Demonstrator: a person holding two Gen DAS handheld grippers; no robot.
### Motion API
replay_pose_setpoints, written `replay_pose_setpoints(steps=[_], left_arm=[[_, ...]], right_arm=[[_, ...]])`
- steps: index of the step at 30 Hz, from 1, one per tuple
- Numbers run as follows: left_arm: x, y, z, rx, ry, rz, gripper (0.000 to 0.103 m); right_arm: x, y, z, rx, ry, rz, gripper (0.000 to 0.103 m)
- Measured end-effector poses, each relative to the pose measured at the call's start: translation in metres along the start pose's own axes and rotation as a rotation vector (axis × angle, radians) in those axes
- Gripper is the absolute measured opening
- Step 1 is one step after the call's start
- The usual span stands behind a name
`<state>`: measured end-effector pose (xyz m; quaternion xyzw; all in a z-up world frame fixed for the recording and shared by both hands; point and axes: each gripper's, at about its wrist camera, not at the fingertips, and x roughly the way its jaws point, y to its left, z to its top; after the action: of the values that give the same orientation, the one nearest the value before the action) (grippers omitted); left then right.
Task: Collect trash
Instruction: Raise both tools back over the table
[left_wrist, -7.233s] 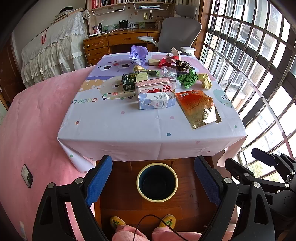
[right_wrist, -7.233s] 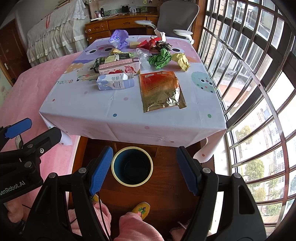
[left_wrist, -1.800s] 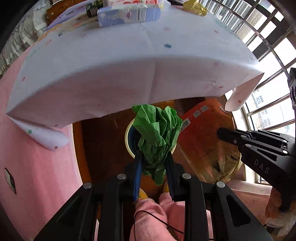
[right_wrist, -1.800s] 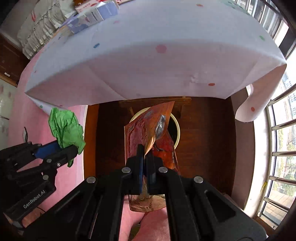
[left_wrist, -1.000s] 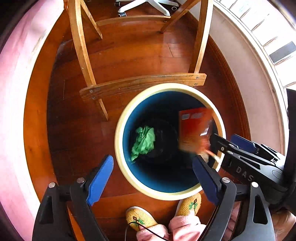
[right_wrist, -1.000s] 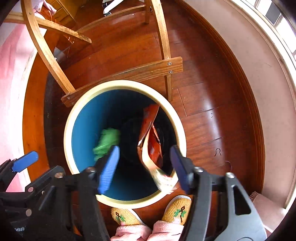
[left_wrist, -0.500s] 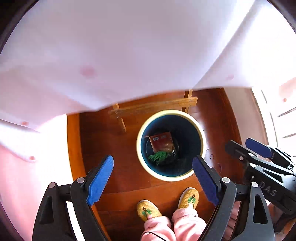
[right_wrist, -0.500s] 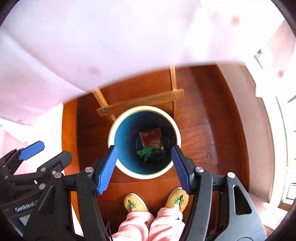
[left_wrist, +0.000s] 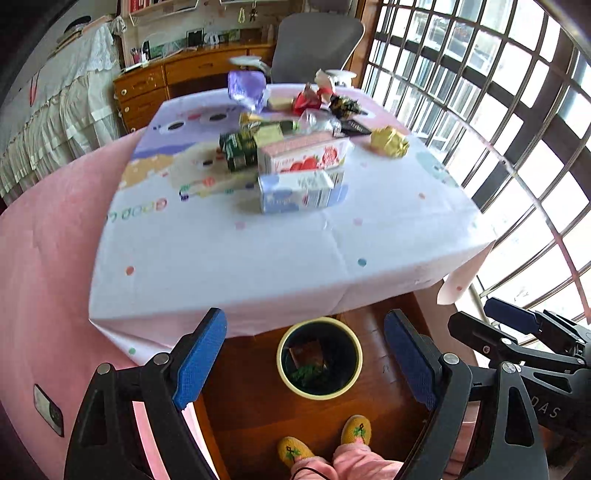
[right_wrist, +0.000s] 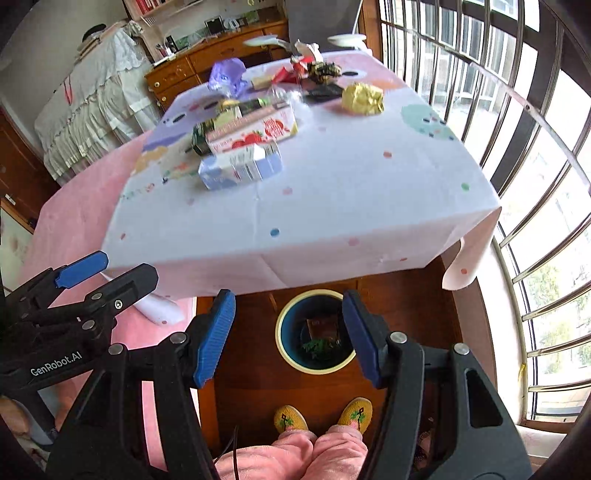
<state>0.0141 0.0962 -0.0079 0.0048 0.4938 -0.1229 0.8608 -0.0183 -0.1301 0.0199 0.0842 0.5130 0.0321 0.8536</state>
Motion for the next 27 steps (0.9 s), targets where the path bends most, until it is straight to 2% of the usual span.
replay_pose_setpoints(steps=[3,7,12,15,18,22,27], left_arm=[[-0.034,-0.009,0.022,0.051,-0.076,-0.014,0.089],[-0.073,-0.017,0.052,0.125,-0.181,0.015,0.089],[-0.091,-0.017,0.076,0.144,-0.211,0.015,0.089],[-0.085,-0.011,0.09,0.126,-0.206,0.031,0.089],[-0.074,-0.003,0.105,0.068,-0.2,0.044,0.089],[-0.037,0.007,0.127,-0.011,-0.152,0.08,0.088],[0.017,0.003,0.166,-0.079,-0.106,0.1,0.087]], right_arm=[[-0.033,0.008,0.02,-0.023,-0.067,-0.029,0.057],[-0.069,0.015,0.041,-0.039,-0.138,-0.075,0.057],[-0.089,0.011,0.066,-0.05,-0.188,-0.093,0.057],[-0.086,0.002,0.08,-0.061,-0.193,-0.121,0.057],[-0.071,-0.01,0.097,-0.055,-0.194,-0.122,0.057],[-0.037,-0.029,0.128,-0.086,-0.173,-0.11,0.057],[0.019,-0.057,0.186,-0.174,-0.127,-0.083,0.057]])
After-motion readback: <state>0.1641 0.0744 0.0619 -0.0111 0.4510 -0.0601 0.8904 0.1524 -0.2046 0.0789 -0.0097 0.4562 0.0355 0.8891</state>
